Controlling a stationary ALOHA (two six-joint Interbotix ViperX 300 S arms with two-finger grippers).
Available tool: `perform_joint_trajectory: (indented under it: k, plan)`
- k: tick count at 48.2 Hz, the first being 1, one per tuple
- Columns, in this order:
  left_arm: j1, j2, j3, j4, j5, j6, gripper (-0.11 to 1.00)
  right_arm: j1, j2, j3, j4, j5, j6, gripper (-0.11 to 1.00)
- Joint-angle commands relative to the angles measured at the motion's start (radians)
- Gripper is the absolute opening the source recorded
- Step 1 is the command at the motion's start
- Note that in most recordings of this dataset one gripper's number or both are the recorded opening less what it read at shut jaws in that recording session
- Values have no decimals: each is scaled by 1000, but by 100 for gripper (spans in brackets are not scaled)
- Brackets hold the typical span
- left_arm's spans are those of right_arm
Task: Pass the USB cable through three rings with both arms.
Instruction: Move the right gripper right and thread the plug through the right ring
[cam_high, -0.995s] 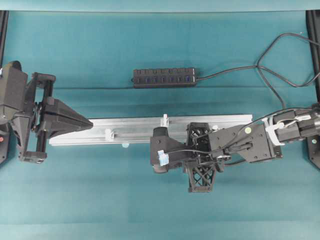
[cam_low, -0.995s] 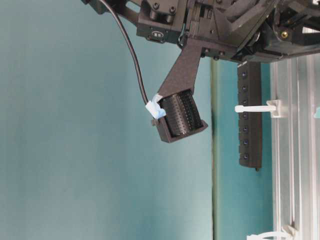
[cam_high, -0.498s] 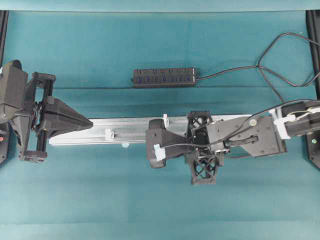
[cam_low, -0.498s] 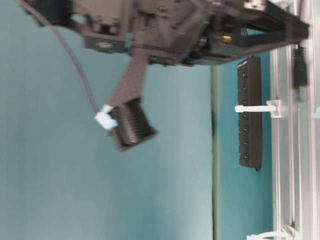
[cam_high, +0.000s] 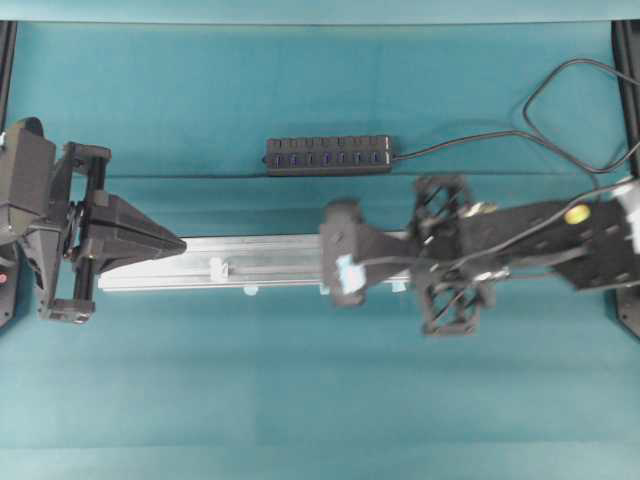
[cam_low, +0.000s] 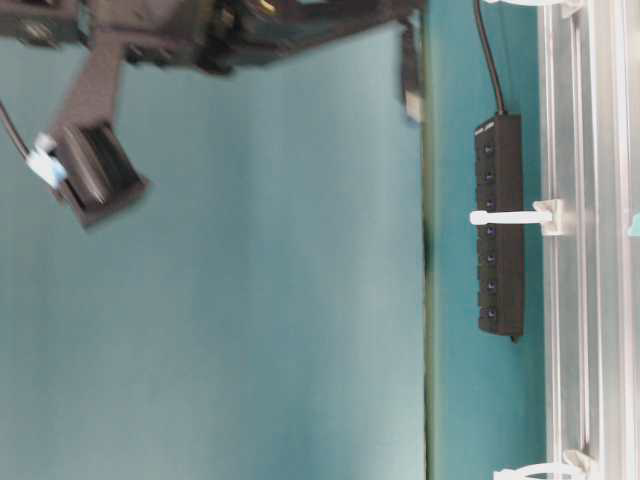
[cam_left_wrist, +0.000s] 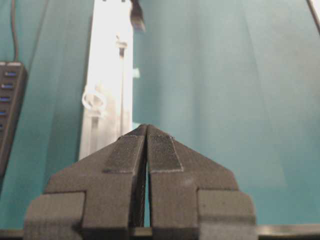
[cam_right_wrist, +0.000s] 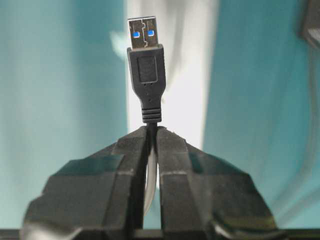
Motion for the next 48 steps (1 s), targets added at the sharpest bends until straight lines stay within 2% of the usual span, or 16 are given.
perform_joint_trajectory:
  k: [1, 34, 48]
  plan:
    - [2, -2, -28, 3, -9, -2, 1, -9, -48, 11, -14, 26, 2, -8]
    - [2, -9, -31, 3, -8, -3, 1, -18, -213, 210, -15, 71, 8, -9]
    - [3, -8, -32, 3, -8, -3, 1, -18, -245, 273, -9, 26, 28, -9]
